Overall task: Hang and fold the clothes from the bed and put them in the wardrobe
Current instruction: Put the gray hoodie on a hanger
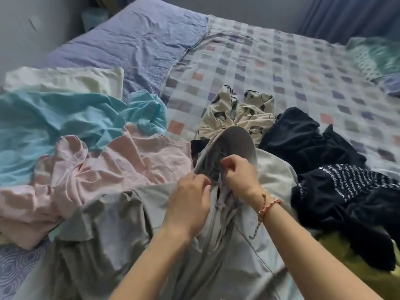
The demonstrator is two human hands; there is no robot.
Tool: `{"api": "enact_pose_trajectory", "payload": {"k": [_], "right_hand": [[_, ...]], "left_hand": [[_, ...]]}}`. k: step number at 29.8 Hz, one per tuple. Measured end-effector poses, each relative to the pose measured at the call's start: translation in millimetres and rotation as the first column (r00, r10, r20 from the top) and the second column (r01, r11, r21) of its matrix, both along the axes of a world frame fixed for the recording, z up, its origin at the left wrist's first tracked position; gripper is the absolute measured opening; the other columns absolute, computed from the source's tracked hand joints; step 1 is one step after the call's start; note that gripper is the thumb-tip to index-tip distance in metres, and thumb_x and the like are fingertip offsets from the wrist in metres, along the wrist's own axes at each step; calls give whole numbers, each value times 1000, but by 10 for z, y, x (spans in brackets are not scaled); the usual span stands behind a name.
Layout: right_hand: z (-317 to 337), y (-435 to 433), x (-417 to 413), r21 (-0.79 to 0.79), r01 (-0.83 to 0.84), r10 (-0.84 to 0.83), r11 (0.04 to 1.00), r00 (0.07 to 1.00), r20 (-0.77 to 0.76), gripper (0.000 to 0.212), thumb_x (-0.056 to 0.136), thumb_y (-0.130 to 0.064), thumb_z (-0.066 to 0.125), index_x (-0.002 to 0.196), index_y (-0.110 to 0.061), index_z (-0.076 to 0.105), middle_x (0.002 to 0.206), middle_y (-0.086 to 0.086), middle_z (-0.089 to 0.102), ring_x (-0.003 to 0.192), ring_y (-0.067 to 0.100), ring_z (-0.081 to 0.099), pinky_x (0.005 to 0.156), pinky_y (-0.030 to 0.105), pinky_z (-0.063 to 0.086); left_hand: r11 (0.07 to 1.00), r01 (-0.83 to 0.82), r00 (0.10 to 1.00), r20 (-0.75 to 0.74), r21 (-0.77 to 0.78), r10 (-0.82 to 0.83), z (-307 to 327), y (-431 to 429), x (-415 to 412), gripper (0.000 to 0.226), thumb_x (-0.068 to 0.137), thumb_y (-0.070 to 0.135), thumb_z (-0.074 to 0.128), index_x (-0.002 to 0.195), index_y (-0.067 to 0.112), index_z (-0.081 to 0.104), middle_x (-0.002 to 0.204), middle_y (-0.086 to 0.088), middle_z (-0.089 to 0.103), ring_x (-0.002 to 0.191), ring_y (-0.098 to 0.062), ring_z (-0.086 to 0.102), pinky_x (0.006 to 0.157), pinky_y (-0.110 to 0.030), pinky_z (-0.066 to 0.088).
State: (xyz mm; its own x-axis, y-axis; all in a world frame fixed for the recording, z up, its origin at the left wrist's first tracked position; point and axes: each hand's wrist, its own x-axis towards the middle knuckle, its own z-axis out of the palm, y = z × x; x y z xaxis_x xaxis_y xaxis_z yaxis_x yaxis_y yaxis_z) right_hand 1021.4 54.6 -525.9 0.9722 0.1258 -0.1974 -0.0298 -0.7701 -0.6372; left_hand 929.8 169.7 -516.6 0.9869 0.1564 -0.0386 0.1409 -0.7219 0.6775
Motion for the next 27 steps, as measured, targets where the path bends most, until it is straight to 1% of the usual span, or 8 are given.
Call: {"api": "enact_pose_trajectory", "payload": {"k": [6,8,12,15,19,22,24,27], "right_hand": [[-538,117,511,-100,210,-225,973,958,-179,39,89,-22,55,118,4,49,121,22,57,112,37,55,88,36,45],[-606,115,612,-13,318,-315,948,935,-165,36,86,-24,60,110,2,54,110,19,62,106,36,58,82,35,45],[-460,65,527,228,245,-238,942,969,-62,31,94,-27,51,69,-10,58,69,3,58,76,21,56,69,29,38],[-83,-30,340,288,171,-181,942,983,7,36,94,-28,52,63,-10,58,60,-1,54,60,12,48,64,30,37],[636,-112,-23,341,-8,-39,940,991,129,33,92,-26,56,70,-2,63,60,0,52,60,12,45,62,29,36],[1244,-147,-235,384,-102,35,918,984,177,27,92,-23,57,70,-10,65,64,0,57,62,13,50,64,29,41],[1746,-201,-416,407,-144,57,902,974,220,27,91,-22,58,66,-13,66,60,-4,61,62,11,53,66,29,42],[2369,-222,-629,370,-227,119,901,949,291,28,90,-23,61,64,-15,67,54,-12,63,58,2,57,66,21,44]], "left_hand": [[941,150,988,-86,303,-130,-371,98,780,32,96,30,42,125,30,56,155,0,11,140,-18,6,111,-34,5],[953,133,991,-41,273,-126,-429,152,887,33,96,27,43,127,26,54,153,-2,19,140,-18,11,111,-34,10],[988,43,981,181,147,-69,-351,252,954,33,94,15,47,125,15,58,148,-7,33,136,-23,25,109,-31,16],[992,72,980,177,103,-90,-134,290,929,30,93,14,52,120,12,62,140,-9,45,129,-23,36,106,-25,20],[953,166,972,118,252,-201,297,259,676,23,93,25,52,103,18,72,116,1,64,123,-16,44,98,-23,19],[965,263,956,129,5,-262,764,275,419,28,87,34,50,79,18,72,75,10,61,88,-16,59,95,-34,36],[953,288,952,135,-93,-274,1206,301,164,33,89,37,51,78,12,70,73,1,65,76,-21,62,81,-33,47],[948,319,934,173,-8,-313,1803,362,-144,21,89,32,60,92,15,73,86,0,71,82,-15,65,76,-26,48]]}}
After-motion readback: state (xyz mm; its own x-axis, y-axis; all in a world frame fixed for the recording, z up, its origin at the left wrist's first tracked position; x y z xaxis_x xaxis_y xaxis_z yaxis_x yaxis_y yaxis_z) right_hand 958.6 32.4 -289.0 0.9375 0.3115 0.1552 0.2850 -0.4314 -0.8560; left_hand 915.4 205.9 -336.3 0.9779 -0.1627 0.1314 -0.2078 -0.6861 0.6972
